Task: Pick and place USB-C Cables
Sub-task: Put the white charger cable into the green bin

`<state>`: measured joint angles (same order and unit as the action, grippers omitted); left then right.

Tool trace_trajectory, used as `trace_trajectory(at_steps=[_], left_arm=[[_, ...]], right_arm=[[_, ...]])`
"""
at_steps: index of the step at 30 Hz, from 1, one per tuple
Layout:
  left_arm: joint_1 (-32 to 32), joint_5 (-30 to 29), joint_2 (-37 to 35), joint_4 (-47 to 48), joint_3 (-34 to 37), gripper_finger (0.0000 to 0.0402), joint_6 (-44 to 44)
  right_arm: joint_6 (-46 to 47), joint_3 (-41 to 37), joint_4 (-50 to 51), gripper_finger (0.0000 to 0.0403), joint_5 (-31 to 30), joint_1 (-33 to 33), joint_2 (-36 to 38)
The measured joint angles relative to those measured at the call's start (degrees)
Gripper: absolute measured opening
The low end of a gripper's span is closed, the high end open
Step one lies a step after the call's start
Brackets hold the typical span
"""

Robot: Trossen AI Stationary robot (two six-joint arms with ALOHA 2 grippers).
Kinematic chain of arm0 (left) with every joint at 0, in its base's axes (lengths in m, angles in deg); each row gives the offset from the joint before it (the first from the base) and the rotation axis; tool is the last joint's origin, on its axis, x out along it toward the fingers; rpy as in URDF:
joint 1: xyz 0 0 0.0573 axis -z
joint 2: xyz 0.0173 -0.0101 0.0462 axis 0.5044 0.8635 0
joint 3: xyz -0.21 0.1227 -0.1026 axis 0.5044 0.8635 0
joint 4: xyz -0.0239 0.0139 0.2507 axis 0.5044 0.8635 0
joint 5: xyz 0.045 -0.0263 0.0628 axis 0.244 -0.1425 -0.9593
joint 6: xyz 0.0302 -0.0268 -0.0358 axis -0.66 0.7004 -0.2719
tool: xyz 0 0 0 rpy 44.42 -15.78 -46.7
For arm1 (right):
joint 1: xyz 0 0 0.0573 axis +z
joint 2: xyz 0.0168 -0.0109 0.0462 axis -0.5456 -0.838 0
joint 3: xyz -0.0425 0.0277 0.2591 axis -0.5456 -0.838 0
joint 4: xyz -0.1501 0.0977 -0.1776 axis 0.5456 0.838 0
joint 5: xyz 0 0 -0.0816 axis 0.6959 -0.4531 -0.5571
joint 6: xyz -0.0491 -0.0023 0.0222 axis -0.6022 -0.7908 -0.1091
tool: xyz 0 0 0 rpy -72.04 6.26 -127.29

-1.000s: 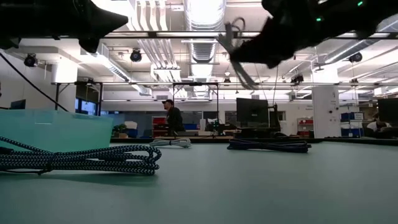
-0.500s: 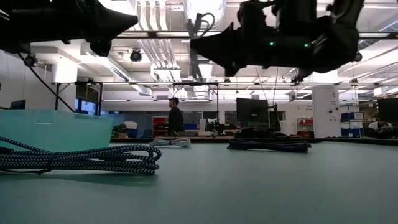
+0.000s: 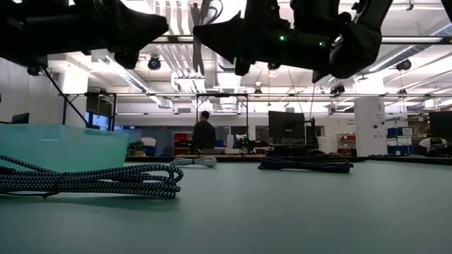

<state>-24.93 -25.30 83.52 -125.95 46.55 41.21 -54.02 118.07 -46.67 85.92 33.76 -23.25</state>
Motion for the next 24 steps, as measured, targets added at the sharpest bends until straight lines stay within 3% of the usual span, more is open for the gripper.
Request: trace_trajectory(at_steps=[9, 17, 24], left_arm=[[0.04, 3.04, 9.74, 0.2, -5.94, 0.0157, -0.06], [0.0, 3.04, 15.07, 0.06, -9.01, 0.0162, -0.1], [0.0, 3.04, 15.36, 0.26, -9.12, 0.0162, -0.07]], right_arm=[[1.51, 2.05, 1.24, 0.0038, -0.02, 0.02, -0.39], [2.07, 1.99, 1.28, 0.0038, 0.0, 0.02, -0.39], [0.98, 2.02, 1.48, 0.0038, -0.02, 0.02, -0.39]])
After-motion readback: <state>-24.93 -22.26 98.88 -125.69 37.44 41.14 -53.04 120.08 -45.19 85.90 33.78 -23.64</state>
